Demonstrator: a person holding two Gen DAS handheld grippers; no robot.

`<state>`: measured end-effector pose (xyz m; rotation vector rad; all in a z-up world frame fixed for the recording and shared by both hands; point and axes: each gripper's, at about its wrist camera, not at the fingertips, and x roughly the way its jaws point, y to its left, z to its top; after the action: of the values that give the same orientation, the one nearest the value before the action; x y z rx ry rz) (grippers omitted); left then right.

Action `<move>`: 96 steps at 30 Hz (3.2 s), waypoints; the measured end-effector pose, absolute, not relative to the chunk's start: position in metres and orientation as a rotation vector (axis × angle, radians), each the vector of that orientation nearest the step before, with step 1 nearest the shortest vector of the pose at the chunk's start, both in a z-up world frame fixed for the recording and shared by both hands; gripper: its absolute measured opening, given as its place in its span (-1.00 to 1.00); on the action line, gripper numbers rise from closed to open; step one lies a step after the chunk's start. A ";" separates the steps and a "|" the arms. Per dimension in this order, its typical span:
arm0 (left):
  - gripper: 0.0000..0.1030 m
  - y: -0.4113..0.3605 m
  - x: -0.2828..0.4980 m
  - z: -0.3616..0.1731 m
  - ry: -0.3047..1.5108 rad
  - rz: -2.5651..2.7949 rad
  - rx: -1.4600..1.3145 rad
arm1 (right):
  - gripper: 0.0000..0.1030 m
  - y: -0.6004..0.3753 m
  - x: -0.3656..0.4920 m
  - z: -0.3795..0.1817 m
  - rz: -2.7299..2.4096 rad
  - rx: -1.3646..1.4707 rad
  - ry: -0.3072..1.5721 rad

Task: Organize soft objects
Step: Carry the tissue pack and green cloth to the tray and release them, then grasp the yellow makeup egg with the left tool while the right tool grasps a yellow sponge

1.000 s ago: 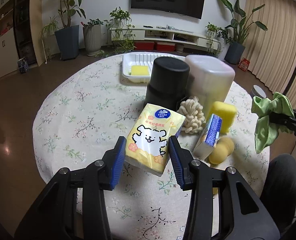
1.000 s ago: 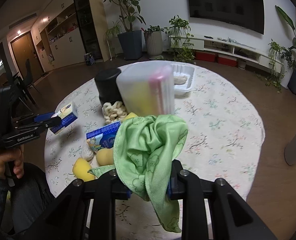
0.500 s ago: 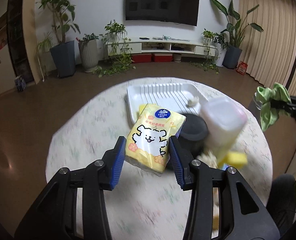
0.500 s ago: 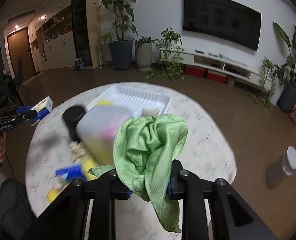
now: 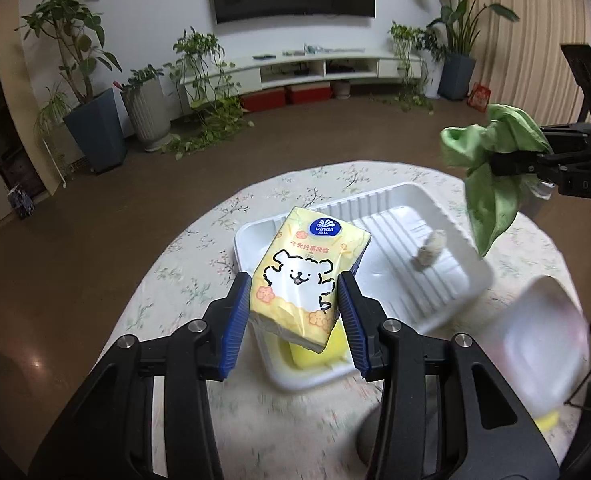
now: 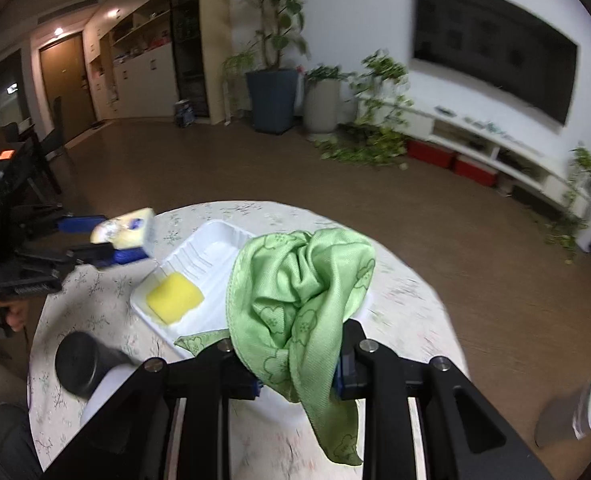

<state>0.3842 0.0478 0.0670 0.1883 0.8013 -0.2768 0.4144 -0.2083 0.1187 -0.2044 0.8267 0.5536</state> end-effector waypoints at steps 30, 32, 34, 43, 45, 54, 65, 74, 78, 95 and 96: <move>0.26 0.034 0.435 0.017 0.898 -0.261 0.175 | 0.37 -0.191 0.463 0.036 0.632 -0.194 0.949; 0.30 0.038 0.428 0.026 0.873 -0.260 0.157 | 0.39 -0.202 0.458 0.047 0.633 -0.157 0.925; 0.38 0.044 0.416 0.039 0.847 -0.262 0.136 | 0.41 -0.218 0.447 0.063 0.630 -0.104 0.888; 0.56 0.071 0.321 0.077 0.743 -0.260 0.029 | 0.62 -0.280 0.350 0.108 0.599 0.029 0.740; 0.68 0.072 0.294 0.080 0.736 -0.268 0.008 | 0.65 -0.291 0.321 0.111 0.600 0.046 0.722; 0.85 0.058 0.147 0.065 0.731 -0.258 -0.023 | 0.86 -0.298 0.176 0.084 0.601 0.069 0.709; 0.92 -0.013 0.058 0.004 0.843 -0.277 0.019 | 0.86 -0.237 0.117 0.036 0.602 -0.113 0.757; 1.00 -0.022 0.067 -0.007 0.852 -0.208 0.022 | 1.00 -0.223 0.133 0.026 0.588 -0.160 0.780; 1.00 -0.022 0.072 -0.019 0.888 -0.185 -0.007 | 1.00 -0.212 0.141 0.017 0.591 -0.208 0.811; 1.00 -0.030 0.083 -0.029 0.903 -0.148 -0.022 | 0.95 -0.211 0.169 0.007 0.569 -0.190 0.835; 1.00 -0.030 0.083 -0.028 0.899 -0.146 -0.025 | 0.94 -0.210 0.169 0.007 0.570 -0.190 0.831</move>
<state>0.0832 -0.0295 -0.0283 -0.0246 0.8987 -0.1458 0.1693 -0.2097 0.0070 -0.1903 0.8315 0.5701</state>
